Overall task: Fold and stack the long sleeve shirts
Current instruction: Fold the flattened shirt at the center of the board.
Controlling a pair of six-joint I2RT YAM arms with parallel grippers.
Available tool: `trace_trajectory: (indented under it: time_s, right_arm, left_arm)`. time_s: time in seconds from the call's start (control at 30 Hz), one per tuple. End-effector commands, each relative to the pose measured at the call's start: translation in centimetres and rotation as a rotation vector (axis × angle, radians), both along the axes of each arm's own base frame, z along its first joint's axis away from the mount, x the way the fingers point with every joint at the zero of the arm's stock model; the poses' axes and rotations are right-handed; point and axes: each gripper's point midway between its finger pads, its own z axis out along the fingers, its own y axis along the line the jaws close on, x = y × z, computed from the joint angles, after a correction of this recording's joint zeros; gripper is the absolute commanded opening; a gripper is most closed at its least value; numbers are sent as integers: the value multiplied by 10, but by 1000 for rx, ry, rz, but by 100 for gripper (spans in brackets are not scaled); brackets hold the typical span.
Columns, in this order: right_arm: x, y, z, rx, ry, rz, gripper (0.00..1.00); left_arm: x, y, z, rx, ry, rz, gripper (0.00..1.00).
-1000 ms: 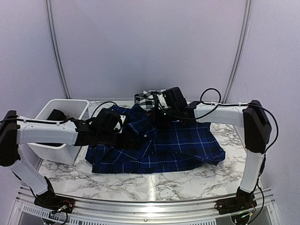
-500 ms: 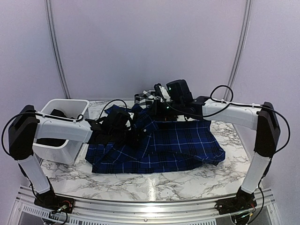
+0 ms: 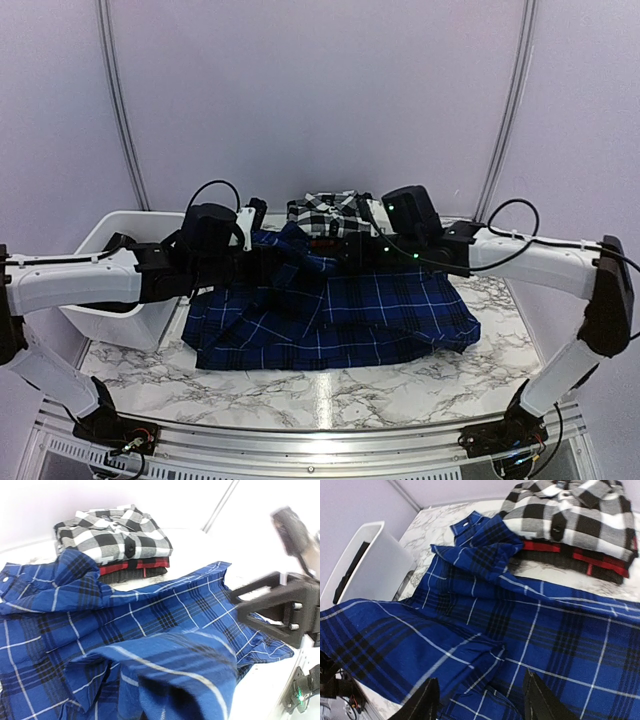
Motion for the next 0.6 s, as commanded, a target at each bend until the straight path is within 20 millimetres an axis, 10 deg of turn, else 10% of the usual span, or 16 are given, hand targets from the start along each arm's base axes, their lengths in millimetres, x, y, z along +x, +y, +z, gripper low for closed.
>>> trace_trajectory:
  time_s: [0.0,0.23,0.57]
  right_arm:
    - [-19,-57,-1,-118,-28,-146,57]
    - [-87,-154,-20,-215,64,-313,59]
    - [-172,-210,-44,-267,297,-351,55]
  left_arm:
    - [-2,18,7,30,36,61,0]
    - [-1,25,25,30,36,86,0]
    - [-1,29,48,20,20,93,0]
